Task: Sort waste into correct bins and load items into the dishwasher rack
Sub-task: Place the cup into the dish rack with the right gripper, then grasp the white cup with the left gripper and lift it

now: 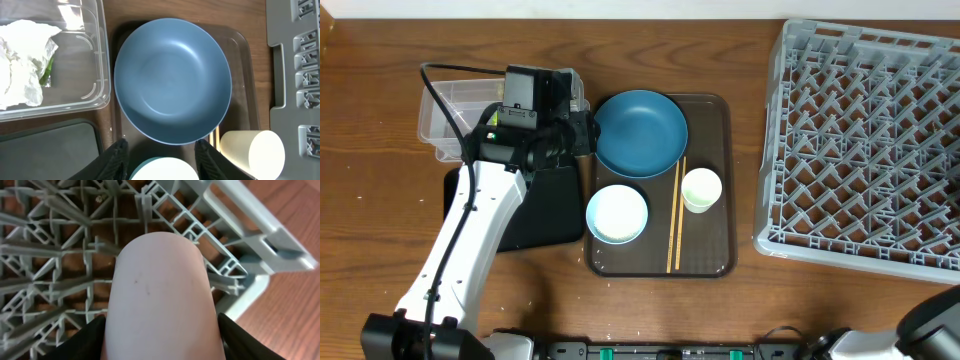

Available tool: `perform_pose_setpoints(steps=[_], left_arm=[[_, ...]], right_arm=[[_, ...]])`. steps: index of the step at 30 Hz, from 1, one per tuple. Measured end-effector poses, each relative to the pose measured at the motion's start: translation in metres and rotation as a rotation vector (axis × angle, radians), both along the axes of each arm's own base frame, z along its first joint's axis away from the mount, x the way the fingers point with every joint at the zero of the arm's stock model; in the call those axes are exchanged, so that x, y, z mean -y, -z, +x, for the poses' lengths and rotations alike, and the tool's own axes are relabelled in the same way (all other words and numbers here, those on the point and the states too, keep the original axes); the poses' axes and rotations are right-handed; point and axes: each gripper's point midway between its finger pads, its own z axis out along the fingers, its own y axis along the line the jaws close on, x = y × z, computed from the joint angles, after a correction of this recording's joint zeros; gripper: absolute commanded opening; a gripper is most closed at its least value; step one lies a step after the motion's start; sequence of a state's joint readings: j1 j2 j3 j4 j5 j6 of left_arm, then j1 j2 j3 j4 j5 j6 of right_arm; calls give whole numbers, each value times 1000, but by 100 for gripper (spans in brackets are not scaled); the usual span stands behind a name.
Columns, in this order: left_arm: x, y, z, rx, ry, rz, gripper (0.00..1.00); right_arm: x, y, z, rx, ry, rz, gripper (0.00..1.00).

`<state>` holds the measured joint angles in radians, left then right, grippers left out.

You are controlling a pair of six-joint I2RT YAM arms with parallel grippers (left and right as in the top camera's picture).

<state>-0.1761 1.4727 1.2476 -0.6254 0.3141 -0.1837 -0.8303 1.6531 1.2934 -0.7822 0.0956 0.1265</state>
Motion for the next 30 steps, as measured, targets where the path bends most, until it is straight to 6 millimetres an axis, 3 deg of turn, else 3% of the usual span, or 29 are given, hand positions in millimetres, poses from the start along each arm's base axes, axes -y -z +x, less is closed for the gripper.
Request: perform_pose_setpoints(steps=[3,11,16,21,25,30], left_arm=[[0,0,0,0,1,1,57],[15,1,-6,-3,40,5,61],[42,2,-16,-8,116,6,61],[75,19,-29,-50,206,18,61],[106,44,-42,-110,293,41,61],[143,75,-57,-156,389,64,61]], right_arm=[[-3,3,9,37,-14,27,98],[-29,-8,34,191,-106,144,99],[-53,-53,47,332,-184,137,99],[-100,-85,68,389,-335,135,99],[-145,-84,88,378,-466,181,99],[-181,-83,102,368,-572,205,99]])
